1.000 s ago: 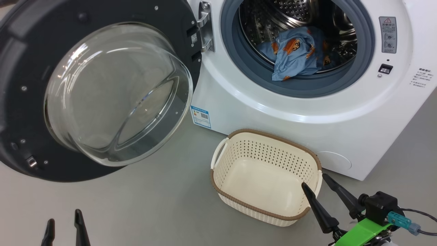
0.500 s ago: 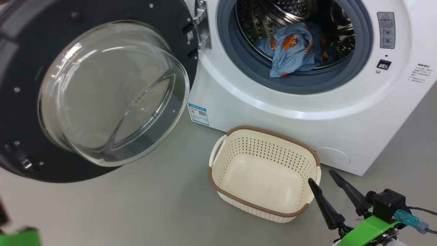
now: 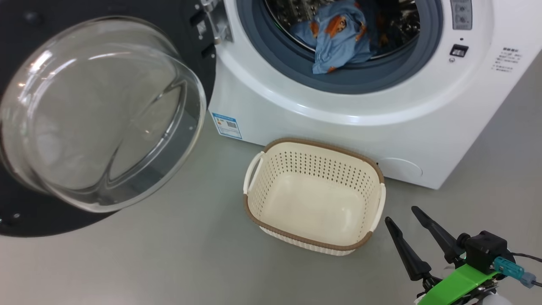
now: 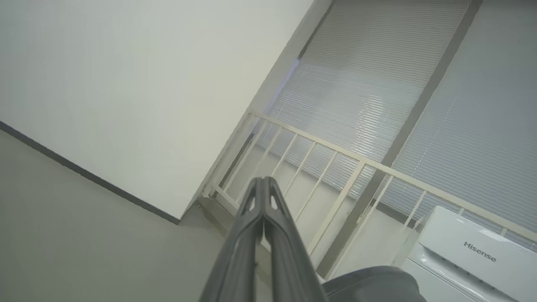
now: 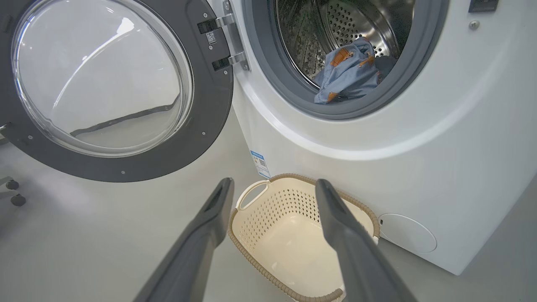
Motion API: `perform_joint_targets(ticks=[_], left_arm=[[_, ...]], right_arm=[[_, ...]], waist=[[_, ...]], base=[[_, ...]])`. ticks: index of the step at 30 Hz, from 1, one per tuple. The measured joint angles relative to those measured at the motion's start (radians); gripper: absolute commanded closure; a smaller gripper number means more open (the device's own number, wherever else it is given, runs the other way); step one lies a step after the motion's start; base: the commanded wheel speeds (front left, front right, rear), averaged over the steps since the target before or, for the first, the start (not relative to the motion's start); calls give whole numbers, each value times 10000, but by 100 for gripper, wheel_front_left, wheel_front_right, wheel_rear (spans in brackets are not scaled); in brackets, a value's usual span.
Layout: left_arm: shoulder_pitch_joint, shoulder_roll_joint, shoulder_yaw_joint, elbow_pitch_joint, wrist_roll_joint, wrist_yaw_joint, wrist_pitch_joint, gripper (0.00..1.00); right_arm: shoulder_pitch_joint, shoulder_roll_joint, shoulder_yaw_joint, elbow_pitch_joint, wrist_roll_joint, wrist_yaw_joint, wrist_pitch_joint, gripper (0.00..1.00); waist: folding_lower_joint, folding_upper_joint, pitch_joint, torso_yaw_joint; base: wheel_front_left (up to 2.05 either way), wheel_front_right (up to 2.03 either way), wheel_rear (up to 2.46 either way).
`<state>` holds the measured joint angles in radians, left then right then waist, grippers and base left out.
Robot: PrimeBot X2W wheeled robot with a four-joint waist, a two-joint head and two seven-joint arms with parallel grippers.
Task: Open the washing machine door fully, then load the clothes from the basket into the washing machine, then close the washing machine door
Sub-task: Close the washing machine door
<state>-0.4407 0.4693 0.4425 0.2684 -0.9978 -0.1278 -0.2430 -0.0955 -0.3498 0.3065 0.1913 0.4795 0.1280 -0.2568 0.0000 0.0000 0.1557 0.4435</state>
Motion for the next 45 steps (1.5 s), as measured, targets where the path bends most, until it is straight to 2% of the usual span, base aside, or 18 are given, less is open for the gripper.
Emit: perform_joint_targets(ticks=[3, 7, 10, 16, 22, 32, 39, 45], left_arm=[[-631, 539, -10, 1174, -1206, 0, 654, 100], [-1199, 1189, -169, 2410, -2702, 0, 2393, 100], [-1477, 1473, -380, 3219, -3344, 0, 3588, 100], [-1853, 1988, -966, 4579, -3843, 0, 5645, 100], [-2023, 2073, -1534, 5166, -4057, 0, 7110, 100], [-1986, 2169, -1914, 4892, -4266, 15, 8565, 100], [-1388, 2309, -2213, 3459, -4719, 48, 9890, 100], [-565, 1845, -2677, 2023, -5227, 42, 11097, 100]], right_arm=[[-48, -48, 6, -33, -21, 0, 0, 0], [-108, -125, 10, -77, -27, 0, 0, 0], [-113, -169, 12, -81, -27, 0, 0, 0], [-129, -213, 52, -81, -27, 0, 0, 0], [-207, -280, 88, -75, -27, 0, 0, 0], [-312, -293, 107, -52, -25, 0, 0, 0], [-308, -259, 61, -23, -27, 0, 0, 0], [-244, -222, 0, -17, -25, 0, 0, 0]], waist=[[0, 0, 190, -116], [0, 0, 386, -243], [0, 0, 488, -281], [0, 0, 587, -294], [0, 0, 663, -325], [0, 0, 539, -370], [0, 0, 373, -339], [0, 0, 161, -331]], base=[[0, 0, 0], [0, 0, 0], [0, 0, 0], [0, 0, 0], [0, 0, 0], [0, 0, 0], [0, 0, 0], [0, 0, 0]])
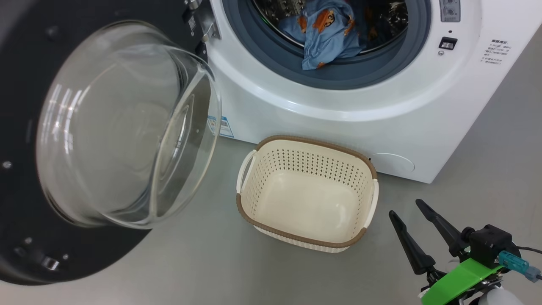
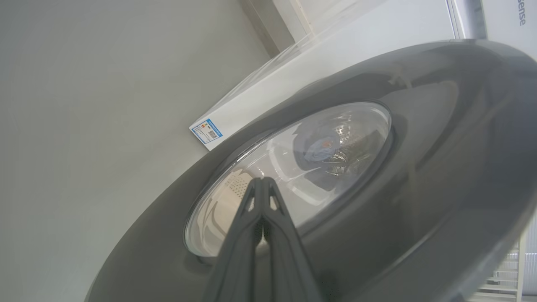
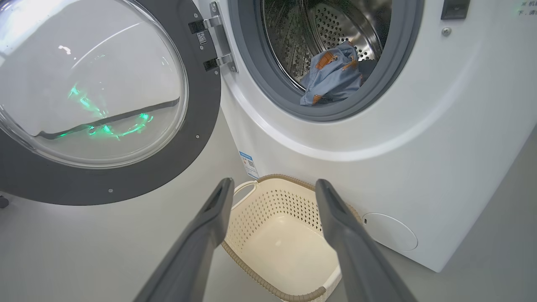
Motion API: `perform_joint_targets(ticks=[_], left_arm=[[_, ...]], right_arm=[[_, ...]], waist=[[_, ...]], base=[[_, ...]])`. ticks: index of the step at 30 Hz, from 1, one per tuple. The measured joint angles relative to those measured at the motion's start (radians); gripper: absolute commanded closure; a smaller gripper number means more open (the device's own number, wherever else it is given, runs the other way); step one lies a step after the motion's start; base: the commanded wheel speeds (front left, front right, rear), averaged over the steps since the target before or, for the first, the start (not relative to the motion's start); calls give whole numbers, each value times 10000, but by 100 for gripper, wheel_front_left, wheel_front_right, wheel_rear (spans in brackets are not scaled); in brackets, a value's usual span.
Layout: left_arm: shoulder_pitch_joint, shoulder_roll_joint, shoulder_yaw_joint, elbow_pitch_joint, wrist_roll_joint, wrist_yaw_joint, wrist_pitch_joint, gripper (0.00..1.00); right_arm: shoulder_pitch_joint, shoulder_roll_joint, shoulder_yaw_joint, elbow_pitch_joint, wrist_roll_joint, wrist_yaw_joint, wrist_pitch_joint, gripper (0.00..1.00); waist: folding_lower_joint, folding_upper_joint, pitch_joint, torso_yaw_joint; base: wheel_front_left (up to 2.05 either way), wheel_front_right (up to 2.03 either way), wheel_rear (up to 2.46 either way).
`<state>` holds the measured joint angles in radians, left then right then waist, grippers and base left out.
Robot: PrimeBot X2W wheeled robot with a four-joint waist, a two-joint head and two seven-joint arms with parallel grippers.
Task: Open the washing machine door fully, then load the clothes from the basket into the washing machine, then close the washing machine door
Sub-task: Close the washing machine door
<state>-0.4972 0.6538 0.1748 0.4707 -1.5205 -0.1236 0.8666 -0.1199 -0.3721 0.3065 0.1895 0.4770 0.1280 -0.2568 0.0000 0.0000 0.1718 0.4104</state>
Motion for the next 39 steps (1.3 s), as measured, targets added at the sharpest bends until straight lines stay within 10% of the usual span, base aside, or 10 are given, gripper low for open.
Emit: perform_joint_targets(ticks=[23, 39], left_arm=[[1507, -619, -1085, -4957, -1381, 2, 2336, 100], [274, -2069, -2401, -5411, -809, 2, 1877, 100]], right_arm=[[394, 397, -447, -50, -4, 0, 0, 0], [395, 861, -819, -136, -59, 0, 0, 0]], waist=[[0, 0, -515, -886], [0, 0, -407, -2646]], base=[[0, 0, 0], [0, 0, 0]])
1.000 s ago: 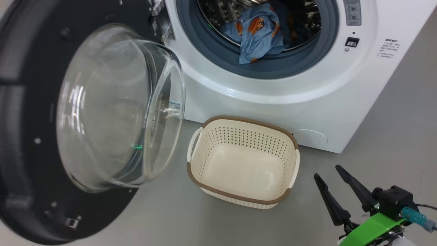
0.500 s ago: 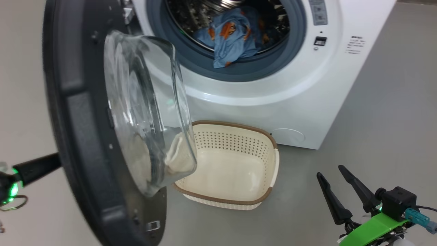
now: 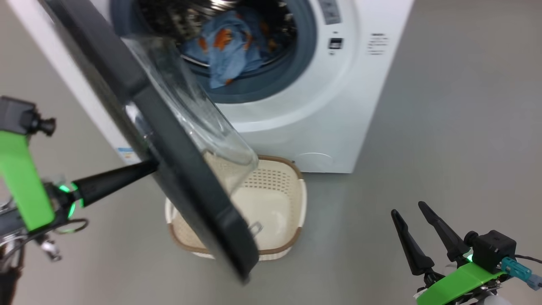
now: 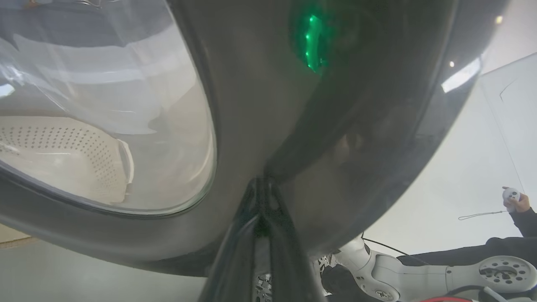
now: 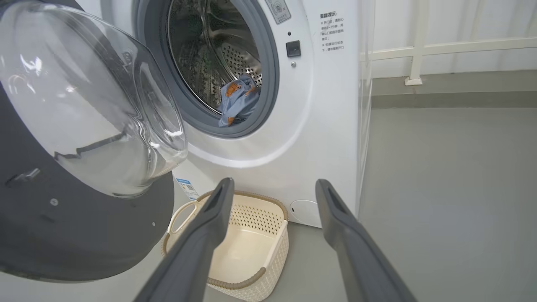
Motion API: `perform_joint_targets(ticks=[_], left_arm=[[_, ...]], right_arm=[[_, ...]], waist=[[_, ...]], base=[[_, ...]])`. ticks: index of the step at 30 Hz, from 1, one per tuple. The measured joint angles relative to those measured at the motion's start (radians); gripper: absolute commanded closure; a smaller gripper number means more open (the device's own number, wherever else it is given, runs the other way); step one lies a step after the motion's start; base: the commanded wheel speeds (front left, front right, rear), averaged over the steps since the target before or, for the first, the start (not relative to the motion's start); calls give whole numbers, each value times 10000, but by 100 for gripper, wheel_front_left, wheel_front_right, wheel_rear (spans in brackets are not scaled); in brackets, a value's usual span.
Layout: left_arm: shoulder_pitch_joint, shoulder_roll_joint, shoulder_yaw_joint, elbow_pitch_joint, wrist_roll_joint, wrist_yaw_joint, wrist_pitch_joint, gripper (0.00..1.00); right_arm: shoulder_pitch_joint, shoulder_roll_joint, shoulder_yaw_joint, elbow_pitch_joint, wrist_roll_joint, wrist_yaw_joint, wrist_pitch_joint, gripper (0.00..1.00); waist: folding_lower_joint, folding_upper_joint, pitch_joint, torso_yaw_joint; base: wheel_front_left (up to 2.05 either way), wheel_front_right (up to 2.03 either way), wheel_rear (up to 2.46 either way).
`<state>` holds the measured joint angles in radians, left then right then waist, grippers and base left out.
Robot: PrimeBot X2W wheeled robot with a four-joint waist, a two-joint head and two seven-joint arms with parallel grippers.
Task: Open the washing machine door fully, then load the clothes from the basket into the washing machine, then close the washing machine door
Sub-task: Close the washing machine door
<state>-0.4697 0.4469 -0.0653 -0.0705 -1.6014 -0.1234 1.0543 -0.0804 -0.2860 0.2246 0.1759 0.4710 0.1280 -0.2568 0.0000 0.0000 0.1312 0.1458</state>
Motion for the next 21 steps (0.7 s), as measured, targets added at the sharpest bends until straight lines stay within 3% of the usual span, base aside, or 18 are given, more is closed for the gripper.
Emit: perform_joint_targets(ticks=[6, 21], left_arm=[[-499, -571, -339, 393, 418, 0, -441, 100], [-2081, -1187, -495, 2178, 1103, -2, -1664, 100]], right_arm=[[-8, 127, -69, -23, -31, 0, 0, 0], [-23, 428, -151, -36, -33, 0, 0, 0]], waist=[[0, 0, 74, -730], [0, 0, 369, -2155]], base=[[0, 0, 0], [0, 0, 0]])
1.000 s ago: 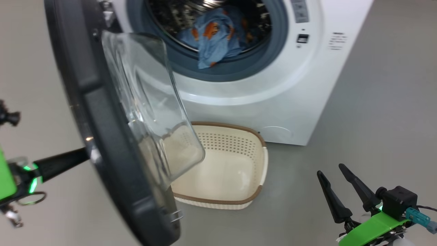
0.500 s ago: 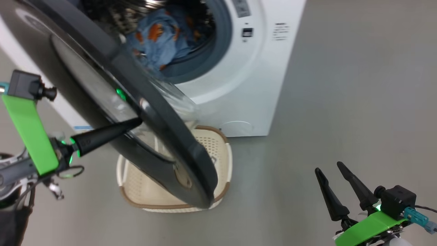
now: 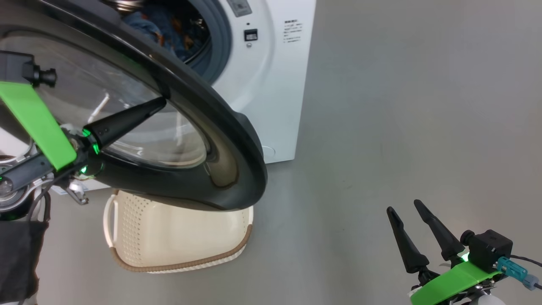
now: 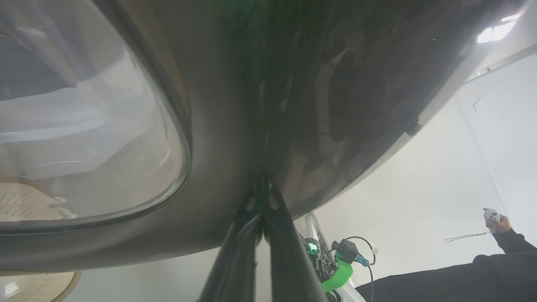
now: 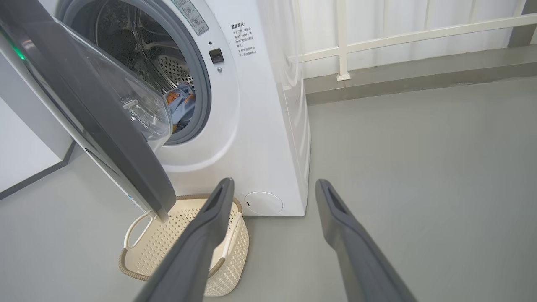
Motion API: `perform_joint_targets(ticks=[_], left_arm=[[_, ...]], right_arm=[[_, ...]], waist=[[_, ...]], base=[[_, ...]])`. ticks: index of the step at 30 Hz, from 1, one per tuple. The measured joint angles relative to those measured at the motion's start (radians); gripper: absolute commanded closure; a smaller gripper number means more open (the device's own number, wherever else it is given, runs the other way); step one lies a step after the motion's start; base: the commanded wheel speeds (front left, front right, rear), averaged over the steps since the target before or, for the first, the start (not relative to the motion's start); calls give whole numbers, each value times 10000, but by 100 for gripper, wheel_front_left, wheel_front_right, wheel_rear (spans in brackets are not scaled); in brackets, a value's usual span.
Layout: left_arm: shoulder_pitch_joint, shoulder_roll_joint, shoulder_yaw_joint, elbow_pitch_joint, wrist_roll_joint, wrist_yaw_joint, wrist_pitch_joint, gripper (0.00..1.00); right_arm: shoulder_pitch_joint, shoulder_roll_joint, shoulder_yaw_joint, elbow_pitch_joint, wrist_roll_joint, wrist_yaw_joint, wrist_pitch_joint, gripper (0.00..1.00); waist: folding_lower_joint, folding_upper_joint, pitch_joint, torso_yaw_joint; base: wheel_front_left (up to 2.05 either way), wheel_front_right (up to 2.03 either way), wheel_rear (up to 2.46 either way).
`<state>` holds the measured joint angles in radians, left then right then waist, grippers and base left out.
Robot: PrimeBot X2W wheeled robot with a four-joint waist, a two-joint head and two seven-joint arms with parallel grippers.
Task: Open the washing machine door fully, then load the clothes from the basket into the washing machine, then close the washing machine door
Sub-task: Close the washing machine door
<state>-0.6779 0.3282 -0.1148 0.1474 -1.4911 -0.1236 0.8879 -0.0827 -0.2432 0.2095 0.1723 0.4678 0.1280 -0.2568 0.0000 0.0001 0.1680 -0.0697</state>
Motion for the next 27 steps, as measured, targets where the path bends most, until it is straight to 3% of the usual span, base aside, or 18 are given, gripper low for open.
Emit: perform_joint_targets(ticks=[8, 14, 18, 19, 20, 27], left_arm=[[145, 86, 65, 105, 4, 0, -362, 100], [1302, 384, 385, -132, 4, 0, -884, 100], [2118, 583, 600, -238, 291, 0, -1469, 40], [2319, 648, 654, -245, 384, 0, -1649, 8], [2513, 686, 711, -253, 420, 0, -1799, 0], [3925, 763, 1152, -180, 489, 0, -3133, 0]], right_arm=[[2, 0, -117, 2, -2, 0, 0, 0], [3, -42, -119, 6, -31, 0, 0, 0], [6, -113, -119, 10, -31, 0, 0, 0], [6, -127, -119, 12, -31, 0, 0, 0], [6, -138, -121, 12, -31, 0, 0, 0], [16, -196, -134, 10, -31, 0, 0, 0]], waist=[[0, -1, -52, 6], [0, 0, -155, 287], [0, 0, -235, 468], [0, 0, -254, 505], [0, -1, -272, 537], [0, 0, -390, 588]], base=[[0, 0, 0], [0, 0, 0], [0, 0, 0], [0, 0, 0], [0, 0, 0], [0, 0, 0]])
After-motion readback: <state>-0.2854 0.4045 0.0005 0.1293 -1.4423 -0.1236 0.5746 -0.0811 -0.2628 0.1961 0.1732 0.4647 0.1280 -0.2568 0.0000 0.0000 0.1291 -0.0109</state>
